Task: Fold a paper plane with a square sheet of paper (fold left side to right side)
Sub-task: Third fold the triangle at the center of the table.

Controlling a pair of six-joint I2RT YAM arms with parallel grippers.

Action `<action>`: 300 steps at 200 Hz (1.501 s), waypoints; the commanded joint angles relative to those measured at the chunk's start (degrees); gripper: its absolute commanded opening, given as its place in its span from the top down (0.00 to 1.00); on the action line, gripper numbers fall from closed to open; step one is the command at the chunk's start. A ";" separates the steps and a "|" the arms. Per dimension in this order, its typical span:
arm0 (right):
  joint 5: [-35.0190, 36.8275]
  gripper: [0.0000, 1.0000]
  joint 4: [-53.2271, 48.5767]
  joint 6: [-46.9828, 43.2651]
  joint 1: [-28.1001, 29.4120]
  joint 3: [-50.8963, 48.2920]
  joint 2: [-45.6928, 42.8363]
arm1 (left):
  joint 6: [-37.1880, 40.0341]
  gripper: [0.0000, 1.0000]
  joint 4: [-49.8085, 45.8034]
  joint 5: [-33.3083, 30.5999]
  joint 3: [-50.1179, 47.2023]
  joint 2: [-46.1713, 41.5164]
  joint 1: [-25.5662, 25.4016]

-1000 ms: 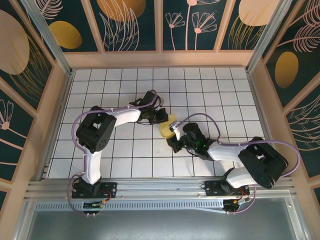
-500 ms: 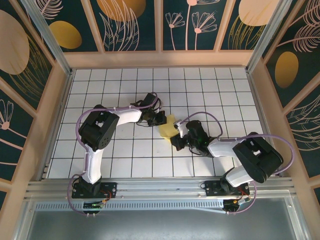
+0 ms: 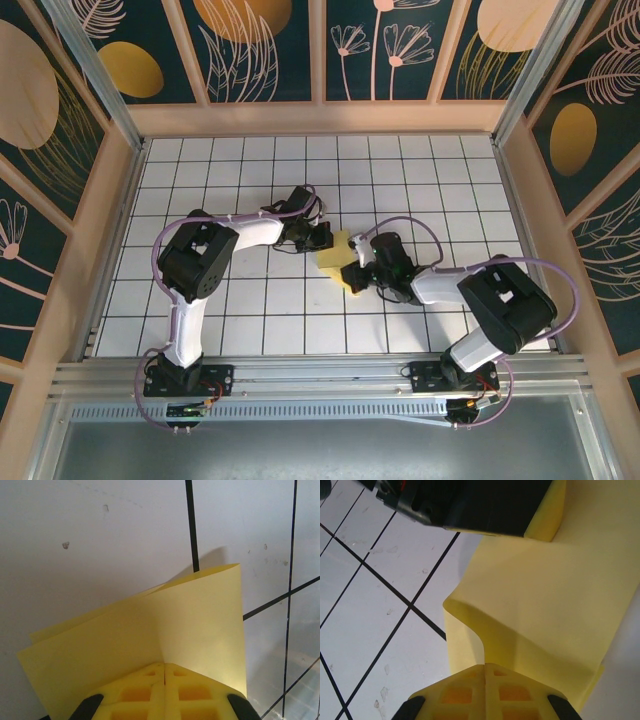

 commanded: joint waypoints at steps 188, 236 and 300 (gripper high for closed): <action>2.59 1.00 -2.76 -0.81 -2.26 3.34 3.17 | 2.75 1.00 -2.27 -3.69 -0.77 2.07 -0.21; 2.68 1.00 -2.85 -0.89 -2.54 3.52 3.32 | 2.69 1.00 -2.27 -3.69 -0.81 2.07 -0.21; 1.18 1.00 -2.91 -1.00 -2.50 3.38 3.90 | 2.64 1.00 -2.27 -3.69 -0.77 1.99 -0.16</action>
